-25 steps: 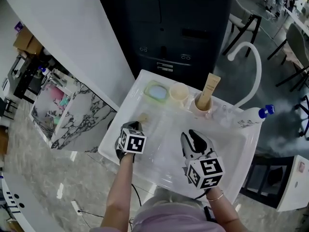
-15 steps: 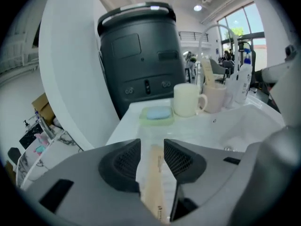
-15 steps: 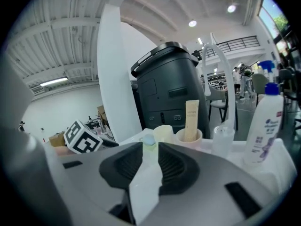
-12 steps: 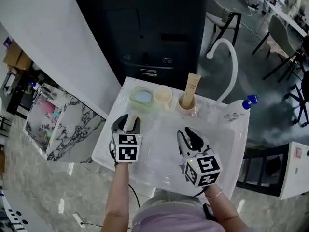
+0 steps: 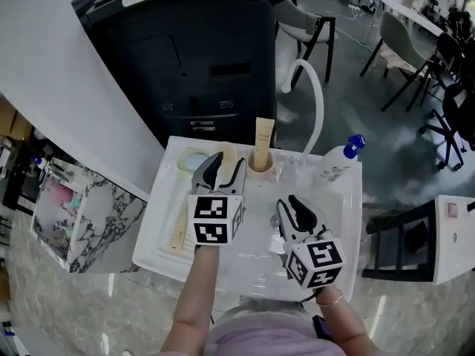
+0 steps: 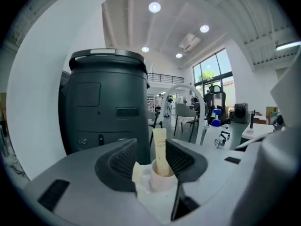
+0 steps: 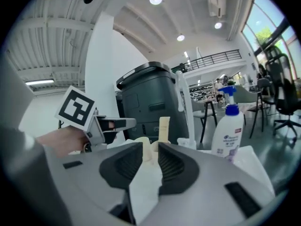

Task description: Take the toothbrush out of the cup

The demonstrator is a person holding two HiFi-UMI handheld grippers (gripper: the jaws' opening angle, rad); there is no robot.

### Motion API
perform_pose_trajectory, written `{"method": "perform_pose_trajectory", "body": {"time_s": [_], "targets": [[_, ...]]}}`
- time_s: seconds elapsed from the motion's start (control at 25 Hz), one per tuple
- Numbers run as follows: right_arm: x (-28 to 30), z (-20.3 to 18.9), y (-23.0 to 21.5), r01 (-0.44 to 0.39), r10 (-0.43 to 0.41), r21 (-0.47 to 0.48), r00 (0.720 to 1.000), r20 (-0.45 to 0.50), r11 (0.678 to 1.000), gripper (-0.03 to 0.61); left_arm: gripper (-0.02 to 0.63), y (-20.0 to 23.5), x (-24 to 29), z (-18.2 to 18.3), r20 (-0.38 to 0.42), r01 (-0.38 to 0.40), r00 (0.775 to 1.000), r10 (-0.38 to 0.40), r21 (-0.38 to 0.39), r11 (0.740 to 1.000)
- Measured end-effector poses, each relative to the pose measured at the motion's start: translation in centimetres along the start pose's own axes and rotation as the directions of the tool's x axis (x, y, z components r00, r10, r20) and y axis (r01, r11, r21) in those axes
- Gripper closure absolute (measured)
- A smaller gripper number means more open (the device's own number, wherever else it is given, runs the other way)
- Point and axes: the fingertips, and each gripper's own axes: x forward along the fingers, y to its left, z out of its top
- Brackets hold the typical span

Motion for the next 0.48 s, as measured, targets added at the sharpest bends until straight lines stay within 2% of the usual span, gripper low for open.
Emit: {"method": "perform_pose_trajectory", "body": {"time_s": [0.16, 0.48], "targets": [[-0.8, 0.2, -2.2, 0.051, -0.051, 0.015, 0.999, 0.012, 0.999, 0.474, 0.437, -2.1, 4.2, -0.2, -0.002, 0.084, 0.996, -0.084, -0.066, 0.994], [-1.0, -0.9, -6.1, 0.131, -0.130, 0.046, 0.991, -0.018, 0.990, 0.474, 0.423, -2.7, 11.0, -2.9, -0.106, 0.114, 0.987, -0.125, -0.103, 0.988]]}}
